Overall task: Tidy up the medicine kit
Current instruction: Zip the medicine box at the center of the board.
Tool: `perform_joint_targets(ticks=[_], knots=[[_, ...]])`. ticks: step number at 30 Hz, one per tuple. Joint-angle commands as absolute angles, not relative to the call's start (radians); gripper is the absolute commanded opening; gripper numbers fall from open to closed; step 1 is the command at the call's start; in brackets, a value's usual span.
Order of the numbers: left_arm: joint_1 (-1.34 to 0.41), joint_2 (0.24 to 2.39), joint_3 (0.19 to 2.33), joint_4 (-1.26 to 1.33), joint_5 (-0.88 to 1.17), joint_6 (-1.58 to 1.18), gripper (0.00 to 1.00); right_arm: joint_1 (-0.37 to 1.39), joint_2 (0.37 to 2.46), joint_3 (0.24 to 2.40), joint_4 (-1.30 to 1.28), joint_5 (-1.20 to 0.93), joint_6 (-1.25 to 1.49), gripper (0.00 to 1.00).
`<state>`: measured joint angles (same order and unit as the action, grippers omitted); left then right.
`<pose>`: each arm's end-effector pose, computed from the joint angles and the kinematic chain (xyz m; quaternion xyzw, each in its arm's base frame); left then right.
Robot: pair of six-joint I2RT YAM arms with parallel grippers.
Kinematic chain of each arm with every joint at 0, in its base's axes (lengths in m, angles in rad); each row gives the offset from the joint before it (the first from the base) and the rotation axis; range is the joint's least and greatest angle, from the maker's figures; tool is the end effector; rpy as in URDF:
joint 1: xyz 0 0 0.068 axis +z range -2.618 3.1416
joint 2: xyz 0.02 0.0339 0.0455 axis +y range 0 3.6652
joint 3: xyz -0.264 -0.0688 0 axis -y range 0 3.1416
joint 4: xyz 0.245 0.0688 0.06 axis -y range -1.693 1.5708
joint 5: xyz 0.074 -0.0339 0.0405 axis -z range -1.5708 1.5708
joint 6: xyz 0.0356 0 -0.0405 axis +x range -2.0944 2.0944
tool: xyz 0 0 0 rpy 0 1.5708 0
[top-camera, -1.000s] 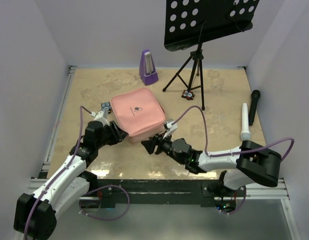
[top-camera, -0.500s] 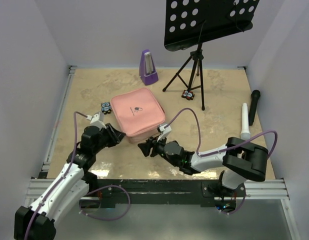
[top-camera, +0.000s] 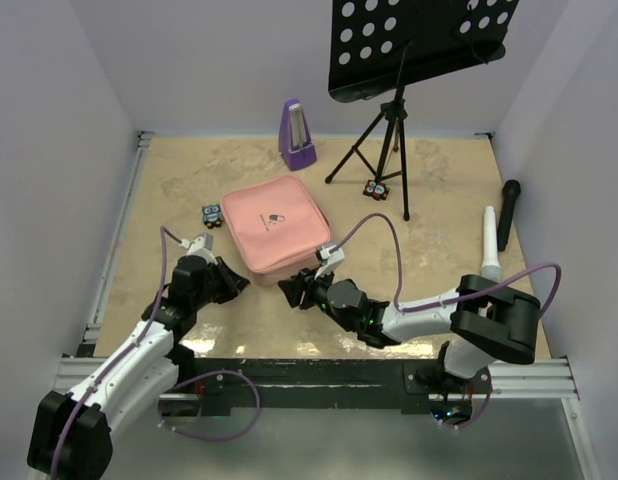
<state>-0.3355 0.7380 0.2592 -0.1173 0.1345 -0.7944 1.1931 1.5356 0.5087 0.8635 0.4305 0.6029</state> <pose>0.1497 -0.0573 0.1701 -0.1699 0.8656 -0.3003 0.3628 0.1221 0.2676 0.1814 -0.0844 0.7529 0.3929 0.5213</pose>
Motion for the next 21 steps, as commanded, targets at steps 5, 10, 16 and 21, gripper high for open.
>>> perform_joint_targets(ticks=[5, 10, 16, 21], knots=[[-0.347, 0.782, 0.229, 0.078, 0.195, -0.836, 0.14, 1.195, 1.499, 0.522, 0.857, 0.468, 0.624, 0.46], [-0.357, 0.821, 0.221, 0.135, 0.215, -0.853, 0.17, 1.195, 1.493, 0.503, 0.868, 0.472, 0.640, 0.47], [-0.380, 0.856, 0.216, 0.175, 0.227, -0.864, 0.18, 1.195, 1.486, 0.492, 0.870, 0.474, 0.647, 0.46], [-0.410, 0.879, 0.215, 0.210, 0.247, -0.873, 0.18, 1.195, 1.485, 0.492, 0.873, 0.476, 0.647, 0.46]])
